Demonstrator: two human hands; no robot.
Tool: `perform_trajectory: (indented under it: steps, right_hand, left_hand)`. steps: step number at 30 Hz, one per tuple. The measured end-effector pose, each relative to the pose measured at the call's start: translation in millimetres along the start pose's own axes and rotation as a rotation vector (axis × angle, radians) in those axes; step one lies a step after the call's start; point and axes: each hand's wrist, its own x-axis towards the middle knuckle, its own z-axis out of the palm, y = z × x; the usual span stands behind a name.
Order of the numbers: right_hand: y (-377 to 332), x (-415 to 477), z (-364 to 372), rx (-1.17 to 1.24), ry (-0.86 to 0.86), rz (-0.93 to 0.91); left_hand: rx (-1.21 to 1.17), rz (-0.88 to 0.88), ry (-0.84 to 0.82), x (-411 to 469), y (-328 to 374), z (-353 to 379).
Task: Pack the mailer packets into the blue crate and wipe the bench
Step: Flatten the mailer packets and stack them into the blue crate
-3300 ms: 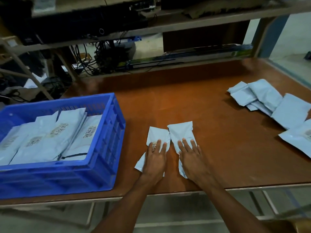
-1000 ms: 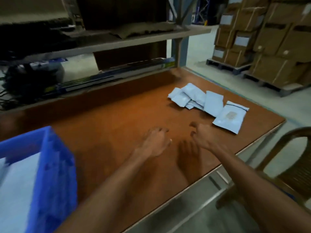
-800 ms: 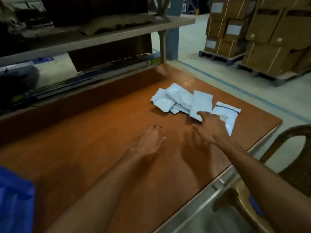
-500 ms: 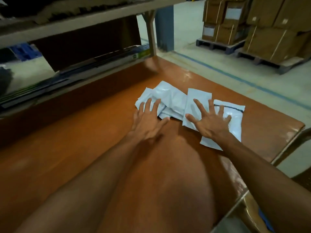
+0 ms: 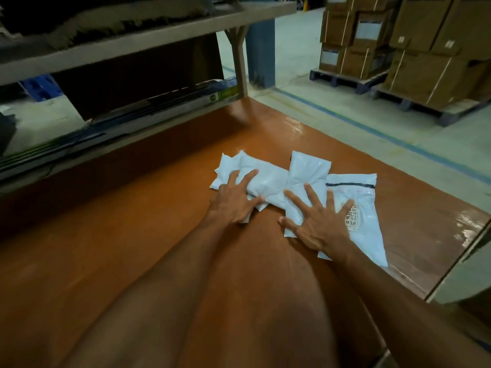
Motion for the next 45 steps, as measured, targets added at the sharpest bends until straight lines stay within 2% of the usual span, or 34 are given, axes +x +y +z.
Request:
perform_trajectory:
  steps: [6, 11, 13, 15, 20, 23, 25, 27, 29, 32, 34, 37, 39, 42, 45]
  right_hand:
    - [-58, -88, -2, -0.029, -0.053, -0.209]
    - [-122, -166, 6, -0.085, -0.046, -0.424]
    - [-146, -194, 10, -0.077, -0.078, -0.477]
    - [-169, -220, 14, -0.049, -0.113, -0.515]
    - [-204, -253, 14, -0.029, -0.099, -0.461]
    - [-214, -256, 11, -0.111, -0.081, -0.348]
    - [-224, -260, 8, -0.124, -0.018, -0.325]
    - [-239, -267, 6, -0.133, 0.028, -0.441]
    - [-260, -274, 9, -0.152, -0.047, -0.567]
    - [-285, -278, 12, -0.092, -0.159, -0.538]
    - [-289, -277, 6, -0.026, -0.146, -0.537]
    - [-270, -277, -7, -0.025, -0.031, -0.384]
    - [-245, -276, -7, -0.048, -0.061, -0.268]
    - [-204, -260, -3, -0.114, -0.214, -0.345]
    - [-167, -227, -11, -0.075, -0.309, -0.365]
  left_hand:
    - [0.141, -0.188, -0.022, -145, -47, -15]
    - [0.322, -0.244, 0.037, -278, -103, -40]
    - [0.292, -0.278, 0.069, -321, -121, -47]
    - [0.165, -0.323, 0.092, -358, -132, -51]
    - [-0.045, -0.435, 0.196, -435, -133, -51]
    - [0.029, -0.567, 0.191, -473, -127, -50]
    - [0.075, -0.647, 0.145, -492, -125, -49]
    - [0.106, -0.665, 0.120, -501, -124, -49]
    - [0.116, -0.628, 0.115, -499, -124, -50]
    - [0.108, -0.565, 0.066, -490, -126, -48]
    - [0.101, -0.557, 0.070, -490, -128, -47]
    - [0.119, -0.549, 0.100, -495, -131, -47]
    - [0.119, -0.548, 0.118, -496, -132, -45]
    - [0.115, -0.549, 0.140, -495, -132, -40]
    - [0.132, -0.553, 0.142, -494, -133, -37]
